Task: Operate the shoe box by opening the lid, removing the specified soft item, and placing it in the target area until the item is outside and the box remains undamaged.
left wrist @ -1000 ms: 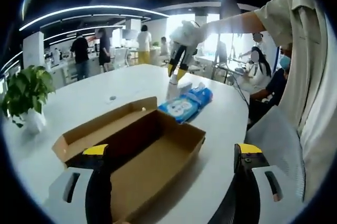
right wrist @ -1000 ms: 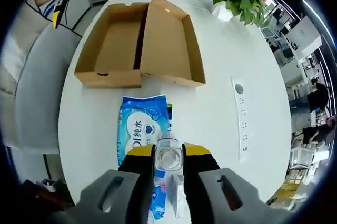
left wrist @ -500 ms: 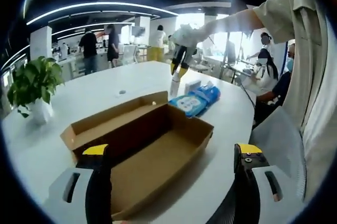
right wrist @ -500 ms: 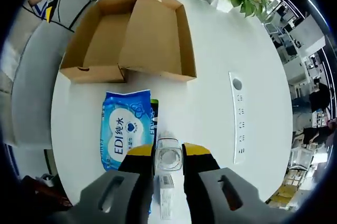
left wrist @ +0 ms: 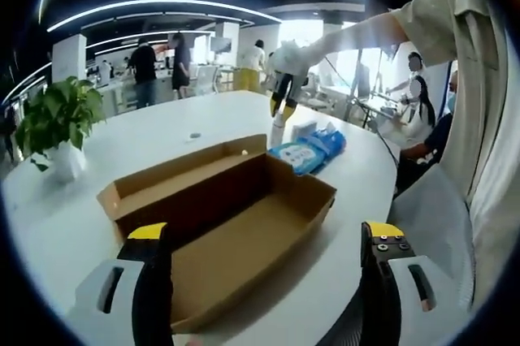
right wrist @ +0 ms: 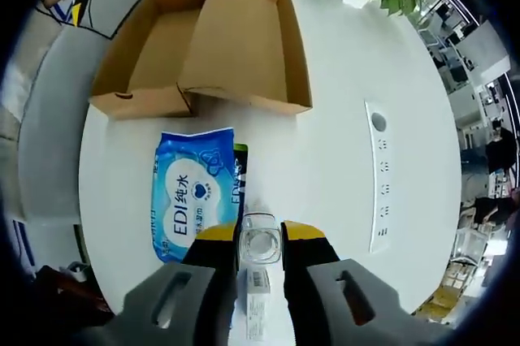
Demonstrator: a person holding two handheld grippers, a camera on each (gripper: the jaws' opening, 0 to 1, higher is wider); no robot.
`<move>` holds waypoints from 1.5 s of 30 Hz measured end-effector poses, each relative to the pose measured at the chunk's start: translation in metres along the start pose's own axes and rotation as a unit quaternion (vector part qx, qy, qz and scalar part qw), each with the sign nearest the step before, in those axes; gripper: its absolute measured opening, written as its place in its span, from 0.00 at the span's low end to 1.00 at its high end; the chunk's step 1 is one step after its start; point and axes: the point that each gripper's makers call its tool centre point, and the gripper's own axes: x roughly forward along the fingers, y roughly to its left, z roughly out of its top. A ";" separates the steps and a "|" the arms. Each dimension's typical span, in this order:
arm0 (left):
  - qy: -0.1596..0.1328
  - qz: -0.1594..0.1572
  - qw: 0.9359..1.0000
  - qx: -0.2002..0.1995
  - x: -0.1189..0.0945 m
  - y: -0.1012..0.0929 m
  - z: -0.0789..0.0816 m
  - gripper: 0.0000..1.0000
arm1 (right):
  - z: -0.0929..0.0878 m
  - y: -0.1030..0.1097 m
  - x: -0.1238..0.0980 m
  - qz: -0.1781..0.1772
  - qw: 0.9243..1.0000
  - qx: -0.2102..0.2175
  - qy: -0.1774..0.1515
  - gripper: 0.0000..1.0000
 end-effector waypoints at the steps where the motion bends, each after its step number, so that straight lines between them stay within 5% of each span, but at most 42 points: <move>1: 0.001 0.001 1.000 -0.001 0.000 0.000 -0.001 0.99 | -0.001 0.000 0.001 0.001 1.000 0.001 0.002 0.17; 23: 0.017 0.020 1.000 -0.010 -0.004 0.010 -0.014 0.98 | 0.000 0.000 -0.002 -0.010 1.000 0.008 0.001 0.24; 35: 0.036 0.100 0.994 -0.026 -0.021 0.043 -0.027 0.89 | 0.010 0.001 -0.011 -0.021 0.999 0.037 -0.019 0.33; 45: 0.048 0.156 0.986 -0.041 -0.037 0.065 -0.035 0.77 | 0.040 -0.005 -0.021 -0.026 0.993 0.087 -0.075 0.38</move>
